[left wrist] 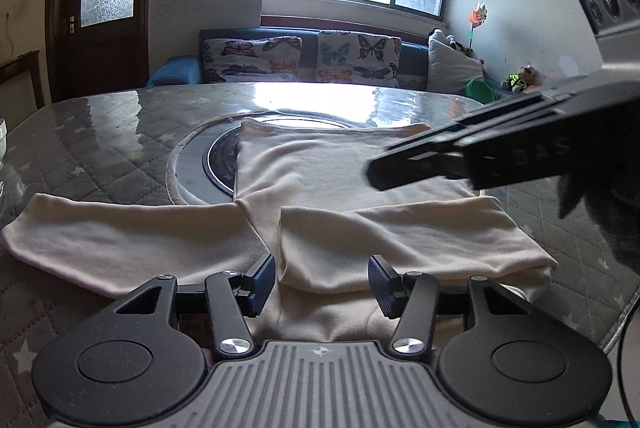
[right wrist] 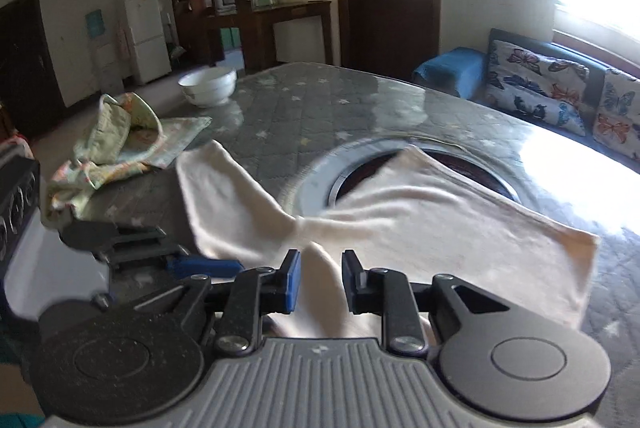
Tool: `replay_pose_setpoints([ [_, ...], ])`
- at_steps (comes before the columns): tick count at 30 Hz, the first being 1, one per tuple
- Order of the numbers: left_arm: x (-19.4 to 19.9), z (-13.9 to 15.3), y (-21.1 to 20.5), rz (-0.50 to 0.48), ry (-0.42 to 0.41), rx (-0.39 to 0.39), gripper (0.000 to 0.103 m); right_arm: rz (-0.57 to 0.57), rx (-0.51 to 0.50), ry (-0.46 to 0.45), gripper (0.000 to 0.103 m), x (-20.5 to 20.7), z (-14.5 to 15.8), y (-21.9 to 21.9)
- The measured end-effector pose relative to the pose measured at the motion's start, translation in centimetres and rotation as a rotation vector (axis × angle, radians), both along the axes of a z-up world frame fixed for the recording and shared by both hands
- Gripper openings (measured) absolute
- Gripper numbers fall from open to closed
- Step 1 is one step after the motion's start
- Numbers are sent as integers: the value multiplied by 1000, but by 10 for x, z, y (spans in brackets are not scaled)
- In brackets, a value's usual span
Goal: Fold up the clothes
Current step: 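Lay the lifted sleeve across the sweatshirt body and open the right gripper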
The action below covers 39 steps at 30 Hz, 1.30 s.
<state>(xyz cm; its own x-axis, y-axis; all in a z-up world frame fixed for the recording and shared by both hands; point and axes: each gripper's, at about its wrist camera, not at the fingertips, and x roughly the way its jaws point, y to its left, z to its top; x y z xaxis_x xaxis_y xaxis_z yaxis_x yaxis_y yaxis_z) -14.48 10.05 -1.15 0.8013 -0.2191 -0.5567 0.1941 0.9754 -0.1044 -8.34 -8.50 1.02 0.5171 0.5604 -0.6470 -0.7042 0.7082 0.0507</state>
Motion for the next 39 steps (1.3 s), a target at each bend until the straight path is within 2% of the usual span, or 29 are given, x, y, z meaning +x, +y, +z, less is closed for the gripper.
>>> replay_pose_setpoints([
  [6,6,2,-1,12,-9,-14,53,-96,-86,12,22,6,-11,-40],
  [9,10,1,-5,4,-4,-11,47,-164,-124,34,22,10,-24,-66],
  [11,14,1,-8,-6,-3,-8,42,-184,-123,48,22,13,-29,-77],
  [13,17,1,-13,-15,1,-3,41,-196,-116,48,22,15,-33,-85],
  [18,28,-3,-17,-11,20,20,39,-219,-125,44,22,21,-45,-96],
  [23,32,-6,-15,-2,38,40,39,-228,-112,37,22,24,-45,-104],
  [29,37,-3,-22,-15,29,44,39,-190,-92,7,22,23,-39,-98],
  [36,45,-10,-25,5,54,76,39,-192,-110,14,22,26,-51,-96],
  [39,45,-7,-24,23,45,80,35,-196,-109,14,22,26,-51,-97],
])
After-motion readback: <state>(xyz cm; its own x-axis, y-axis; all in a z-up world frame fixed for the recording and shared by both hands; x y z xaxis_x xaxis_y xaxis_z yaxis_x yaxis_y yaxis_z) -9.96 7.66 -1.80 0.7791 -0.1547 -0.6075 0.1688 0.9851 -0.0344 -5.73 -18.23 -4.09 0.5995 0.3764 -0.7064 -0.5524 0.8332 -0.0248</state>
